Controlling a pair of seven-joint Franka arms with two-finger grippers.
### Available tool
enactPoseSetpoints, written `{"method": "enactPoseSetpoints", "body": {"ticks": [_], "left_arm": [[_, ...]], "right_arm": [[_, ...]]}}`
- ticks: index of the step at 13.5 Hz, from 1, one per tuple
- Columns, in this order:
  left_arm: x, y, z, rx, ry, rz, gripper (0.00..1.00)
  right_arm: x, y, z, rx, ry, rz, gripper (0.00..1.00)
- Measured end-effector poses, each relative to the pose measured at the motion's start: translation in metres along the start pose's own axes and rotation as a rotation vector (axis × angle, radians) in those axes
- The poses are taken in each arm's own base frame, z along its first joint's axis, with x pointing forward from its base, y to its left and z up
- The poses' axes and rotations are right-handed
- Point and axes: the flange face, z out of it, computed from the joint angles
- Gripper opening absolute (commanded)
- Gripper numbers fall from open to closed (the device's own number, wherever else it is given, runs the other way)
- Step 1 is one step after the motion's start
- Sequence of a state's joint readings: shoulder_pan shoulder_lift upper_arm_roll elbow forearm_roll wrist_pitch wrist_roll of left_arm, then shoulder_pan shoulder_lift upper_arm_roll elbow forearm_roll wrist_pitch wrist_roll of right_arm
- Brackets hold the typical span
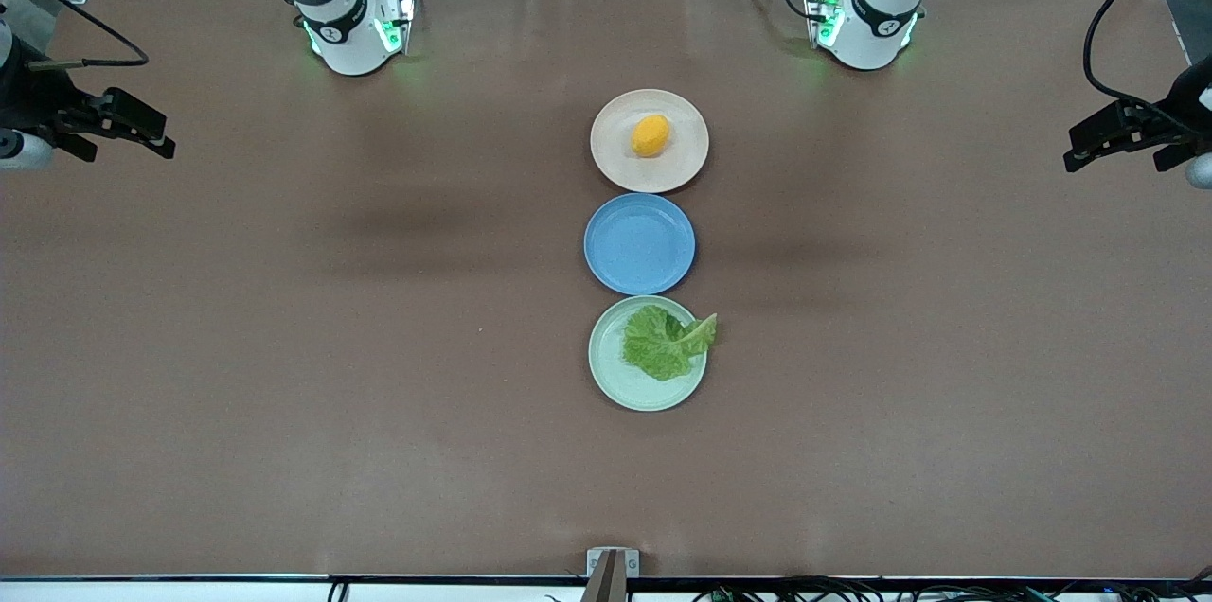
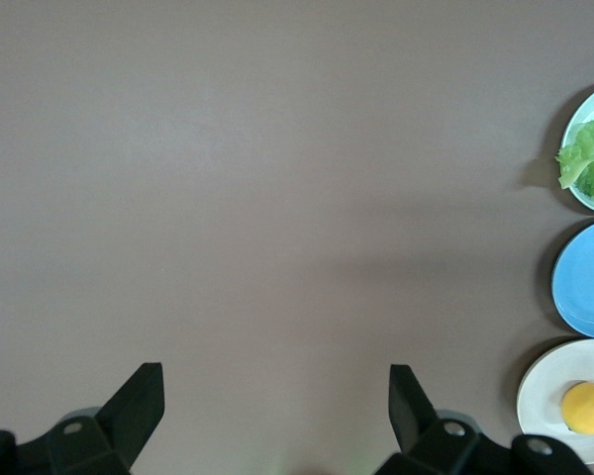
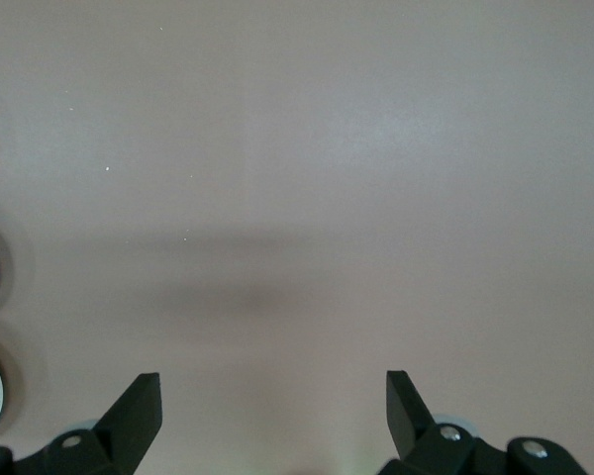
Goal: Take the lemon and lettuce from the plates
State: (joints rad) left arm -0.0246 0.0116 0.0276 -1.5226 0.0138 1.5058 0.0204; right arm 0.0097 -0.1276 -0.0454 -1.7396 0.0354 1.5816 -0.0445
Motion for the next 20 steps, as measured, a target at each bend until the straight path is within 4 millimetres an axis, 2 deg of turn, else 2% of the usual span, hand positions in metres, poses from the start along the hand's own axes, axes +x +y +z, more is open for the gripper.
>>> {"method": "enactPoseSetpoints", "body": {"ticks": [7, 9, 10, 11, 13, 16, 18, 20], "left_arm": [[0.001, -0.001, 0.002, 0.000, -0.003, -0.001, 1.00], [0.004, 0.008, 0.007, -0.001, -0.012, 0.014, 1.00], [0.006, 0.018, 0.012, -0.002, -0.021, 0.030, 1.00], [0.010, 0.035, 0.020, -0.001, -0.037, 0.032, 1.00], [0.019, 0.083, 0.045, 0.007, -0.080, -0.014, 1.00], [0.037, 0.155, 0.097, 0.027, -0.125, -0.088, 1.00], [0.051, 0.194, 0.131, 0.032, -0.116, -0.150, 1.00], [0.060, 0.232, 0.163, 0.033, -0.100, -0.231, 1.00]], "right_arm": [[-0.001, 0.004, -0.001, 0.002, -0.003, 0.009, 1.00], [-0.001, 0.004, -0.001, 0.002, -0.007, 0.009, 1.00], [-0.001, 0.004, -0.001, 0.002, -0.008, 0.009, 1.00], [-0.001, 0.004, -0.001, 0.002, -0.009, 0.009, 1.00], [-0.002, 0.004, 0.000, 0.002, -0.010, 0.009, 1.00], [0.009, 0.006, 0.013, 0.001, -0.026, 0.012, 1.00], [0.036, 0.008, 0.047, -0.002, -0.061, 0.013, 1.00], [0.069, 0.004, 0.095, -0.005, -0.134, 0.006, 1.00]]}}
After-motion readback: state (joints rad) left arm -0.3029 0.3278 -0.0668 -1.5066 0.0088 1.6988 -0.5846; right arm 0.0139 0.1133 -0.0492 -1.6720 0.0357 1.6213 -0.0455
